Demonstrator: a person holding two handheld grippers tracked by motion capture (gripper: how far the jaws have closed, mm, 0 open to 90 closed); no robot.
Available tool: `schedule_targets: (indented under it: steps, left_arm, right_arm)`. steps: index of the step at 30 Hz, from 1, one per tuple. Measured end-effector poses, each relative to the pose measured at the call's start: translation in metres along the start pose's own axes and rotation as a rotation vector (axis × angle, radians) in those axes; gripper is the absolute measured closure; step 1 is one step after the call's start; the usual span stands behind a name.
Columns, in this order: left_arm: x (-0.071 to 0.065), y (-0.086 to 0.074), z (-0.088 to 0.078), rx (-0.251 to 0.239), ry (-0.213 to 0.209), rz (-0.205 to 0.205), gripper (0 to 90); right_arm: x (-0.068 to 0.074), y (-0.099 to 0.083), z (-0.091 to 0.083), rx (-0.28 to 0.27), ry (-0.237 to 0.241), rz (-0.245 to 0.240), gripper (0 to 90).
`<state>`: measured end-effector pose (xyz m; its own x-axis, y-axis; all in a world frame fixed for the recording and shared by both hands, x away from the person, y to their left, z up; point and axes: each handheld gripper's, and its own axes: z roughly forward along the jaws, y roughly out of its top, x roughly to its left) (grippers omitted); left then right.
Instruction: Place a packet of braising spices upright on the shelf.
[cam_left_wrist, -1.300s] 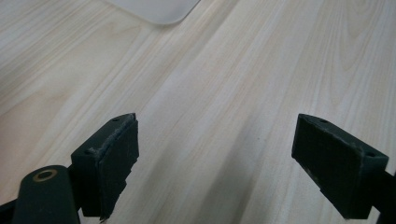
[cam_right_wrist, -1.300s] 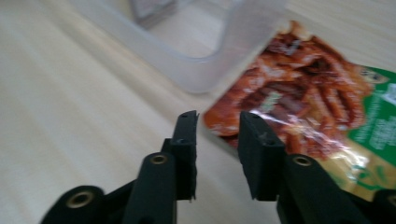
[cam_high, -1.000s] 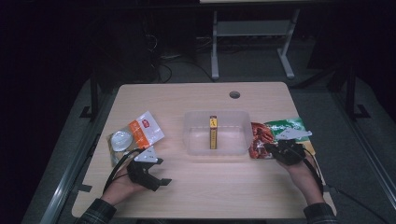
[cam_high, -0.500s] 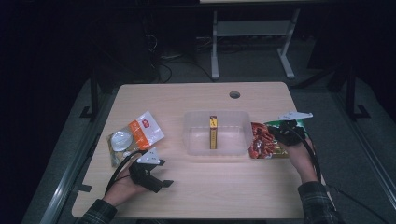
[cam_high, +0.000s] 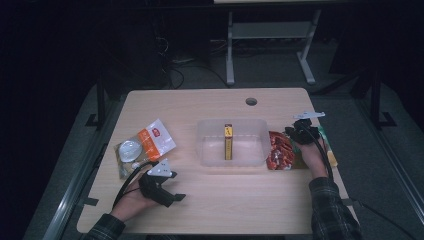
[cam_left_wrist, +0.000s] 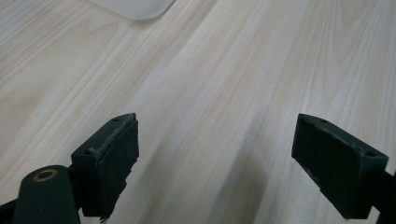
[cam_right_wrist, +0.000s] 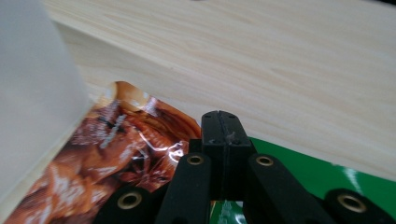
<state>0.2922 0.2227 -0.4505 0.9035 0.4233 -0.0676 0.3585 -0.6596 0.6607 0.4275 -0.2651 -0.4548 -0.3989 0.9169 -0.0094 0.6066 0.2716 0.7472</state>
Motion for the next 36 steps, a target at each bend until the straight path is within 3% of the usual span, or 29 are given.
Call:
schedule_targets:
  steps: [6,13,21,36]
  left_arm:
    - [-0.001,-0.001,0.001,0.000,0.001,-0.008,14.3]
    - [-0.001,-0.001,0.000,0.014,-0.002,0.007,14.2]
    - [-0.002,-0.002,0.001,0.022,-0.003,0.004,14.4]
    - [-0.005,-0.002,0.003,0.034,-0.014,0.003,14.4]
  right_arm:
    - [-0.007,-0.001,0.013,0.008,0.004,0.032,90.0]
    - [-0.005,-0.002,0.024,0.030,-0.001,0.014,90.0]
    - [-0.008,-0.011,0.023,-0.006,0.033,0.032,90.0]
    - [-0.004,-0.021,0.014,-0.005,0.074,0.028,90.0]
